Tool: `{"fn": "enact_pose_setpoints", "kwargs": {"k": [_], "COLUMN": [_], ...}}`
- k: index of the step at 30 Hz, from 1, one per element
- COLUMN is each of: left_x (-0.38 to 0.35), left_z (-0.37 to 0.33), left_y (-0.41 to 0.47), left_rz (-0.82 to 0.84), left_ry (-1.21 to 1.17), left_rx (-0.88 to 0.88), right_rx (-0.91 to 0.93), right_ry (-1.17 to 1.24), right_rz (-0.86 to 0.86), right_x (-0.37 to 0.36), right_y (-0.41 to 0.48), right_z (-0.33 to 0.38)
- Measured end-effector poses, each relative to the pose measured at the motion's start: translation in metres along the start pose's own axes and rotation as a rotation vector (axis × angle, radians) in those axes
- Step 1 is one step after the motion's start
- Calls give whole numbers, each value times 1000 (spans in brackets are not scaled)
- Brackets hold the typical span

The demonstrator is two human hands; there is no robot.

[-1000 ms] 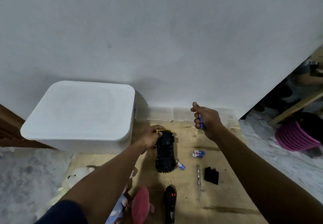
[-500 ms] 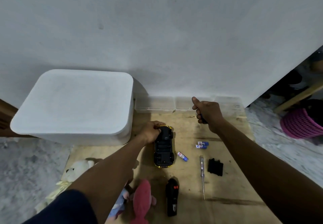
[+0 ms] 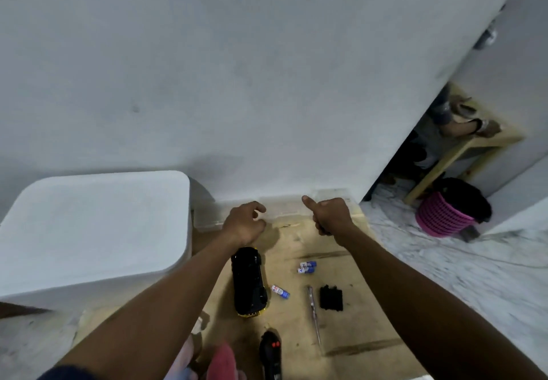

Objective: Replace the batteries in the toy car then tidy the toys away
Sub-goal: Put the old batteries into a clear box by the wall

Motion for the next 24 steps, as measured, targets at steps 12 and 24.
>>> {"fn": "enact_pose_setpoints", "kwargs": {"k": [12,24], "left_x": [-76,-178], "left_z": [-90,-124], "left_y": [84,173], "left_rz": [118,249], "left_ry": [79,681], "left_rx": [-105,-351], "right_rx": [106,425], "right_ry": [-483,-1110], "right_rz": [-76,126], "right_x": [100,98], "right_y": [82,187], "right_z": [-47,-85]}}
Point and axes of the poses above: each hand's wrist, its own y-axis towards the middle knuckle, its own x-axis out of the back of the hand, z = x × y, the point moved 5 cm from there along y, towards the middle knuckle, and after that the axes turned 1 degree about -x, right-handed, at the moved point
